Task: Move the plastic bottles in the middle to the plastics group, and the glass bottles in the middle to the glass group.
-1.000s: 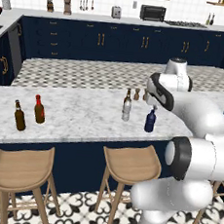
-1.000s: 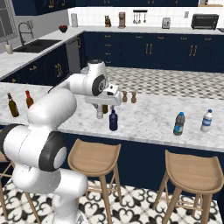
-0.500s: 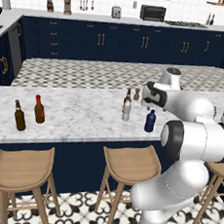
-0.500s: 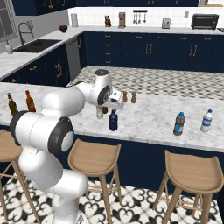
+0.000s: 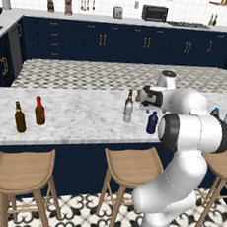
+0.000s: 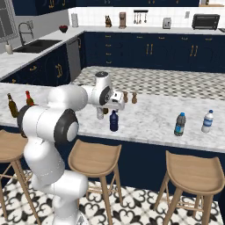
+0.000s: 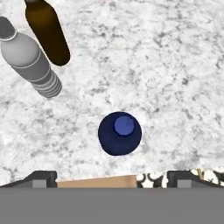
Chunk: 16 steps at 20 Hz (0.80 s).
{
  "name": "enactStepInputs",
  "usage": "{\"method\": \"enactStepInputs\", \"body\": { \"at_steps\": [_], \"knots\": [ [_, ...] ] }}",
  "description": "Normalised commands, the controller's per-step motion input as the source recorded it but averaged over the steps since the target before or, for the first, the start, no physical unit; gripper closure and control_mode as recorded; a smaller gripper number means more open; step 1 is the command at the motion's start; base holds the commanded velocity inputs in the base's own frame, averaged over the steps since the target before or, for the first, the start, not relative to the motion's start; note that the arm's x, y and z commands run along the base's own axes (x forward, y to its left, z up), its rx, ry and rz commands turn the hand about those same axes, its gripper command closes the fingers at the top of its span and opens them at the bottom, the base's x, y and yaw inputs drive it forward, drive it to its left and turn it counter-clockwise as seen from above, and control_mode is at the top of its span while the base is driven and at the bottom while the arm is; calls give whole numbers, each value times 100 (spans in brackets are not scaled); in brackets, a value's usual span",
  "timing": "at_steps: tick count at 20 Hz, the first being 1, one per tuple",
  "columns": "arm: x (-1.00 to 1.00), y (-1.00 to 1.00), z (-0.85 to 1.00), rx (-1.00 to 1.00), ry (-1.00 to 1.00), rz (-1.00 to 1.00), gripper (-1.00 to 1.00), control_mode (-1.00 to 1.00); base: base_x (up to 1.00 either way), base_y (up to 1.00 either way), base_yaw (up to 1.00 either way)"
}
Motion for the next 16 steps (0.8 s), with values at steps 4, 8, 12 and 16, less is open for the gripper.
{"method": "enactStepInputs", "body": {
  "at_steps": [4, 8, 12, 16],
  "knots": [
    [27, -19, -29, 0, 12, 0, -100, -100, 0, 0, 0],
    [-6, -30, -19, 2, 0, 0, -100, -100, 0, 0, 0],
    [-21, -2, -23, 2, -2, 3, -100, -100, 0, 0, 0],
    [1, 7, -33, 0, -2, 1, -100, -100, 0, 0, 0]
  ]
}}
